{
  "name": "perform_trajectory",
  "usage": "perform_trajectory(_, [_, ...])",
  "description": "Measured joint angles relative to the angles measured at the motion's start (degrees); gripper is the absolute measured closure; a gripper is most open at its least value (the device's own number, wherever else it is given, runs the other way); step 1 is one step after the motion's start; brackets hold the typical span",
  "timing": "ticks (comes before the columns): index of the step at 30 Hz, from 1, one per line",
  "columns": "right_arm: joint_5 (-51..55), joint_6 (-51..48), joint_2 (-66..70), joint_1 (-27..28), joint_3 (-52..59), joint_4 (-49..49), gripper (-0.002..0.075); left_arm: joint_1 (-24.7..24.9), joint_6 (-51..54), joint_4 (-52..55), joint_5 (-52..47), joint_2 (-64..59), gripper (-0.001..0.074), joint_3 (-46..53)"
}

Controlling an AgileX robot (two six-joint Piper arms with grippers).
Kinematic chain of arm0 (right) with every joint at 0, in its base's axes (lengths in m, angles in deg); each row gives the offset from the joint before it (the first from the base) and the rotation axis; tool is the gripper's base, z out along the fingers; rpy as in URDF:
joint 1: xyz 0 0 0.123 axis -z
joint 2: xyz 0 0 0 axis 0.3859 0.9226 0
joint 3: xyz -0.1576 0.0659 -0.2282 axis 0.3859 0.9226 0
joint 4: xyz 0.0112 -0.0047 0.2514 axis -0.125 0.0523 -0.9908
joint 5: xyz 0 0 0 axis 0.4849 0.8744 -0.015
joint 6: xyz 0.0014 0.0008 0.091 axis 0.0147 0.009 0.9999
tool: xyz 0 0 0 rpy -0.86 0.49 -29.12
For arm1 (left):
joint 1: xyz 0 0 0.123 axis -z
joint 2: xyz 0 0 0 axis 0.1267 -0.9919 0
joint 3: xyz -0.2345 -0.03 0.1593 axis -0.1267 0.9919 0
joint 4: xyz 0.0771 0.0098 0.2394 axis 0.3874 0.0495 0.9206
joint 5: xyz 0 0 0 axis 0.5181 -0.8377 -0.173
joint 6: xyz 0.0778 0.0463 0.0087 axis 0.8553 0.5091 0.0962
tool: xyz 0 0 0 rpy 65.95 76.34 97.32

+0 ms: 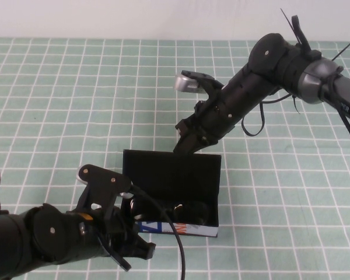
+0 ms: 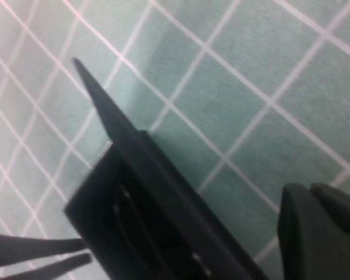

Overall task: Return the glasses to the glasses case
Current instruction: Close the glasses case

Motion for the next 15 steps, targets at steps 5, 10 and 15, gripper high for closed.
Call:
perform_trajectory(5, [0.0, -0.2, 0.0, -1.8, 0.0, -1.0, 0.0737, 0.0, 0.0, -0.1, 0.0, 0.0, 0.0737, 0.0])
perform_trajectory(10, [0.0, -0.2, -0.2, -6.1, 0.0, 2.3, 0.0737, 0.0, 0.0, -0.1, 0.0, 0.0, 0.0737, 0.0])
perform_trajectory(15, [0.1, 0.2, -1.8, -9.1, 0.0, 5.3, 0.0737, 0.0, 0.0, -0.1, 0.0, 0.0, 0.0737, 0.0])
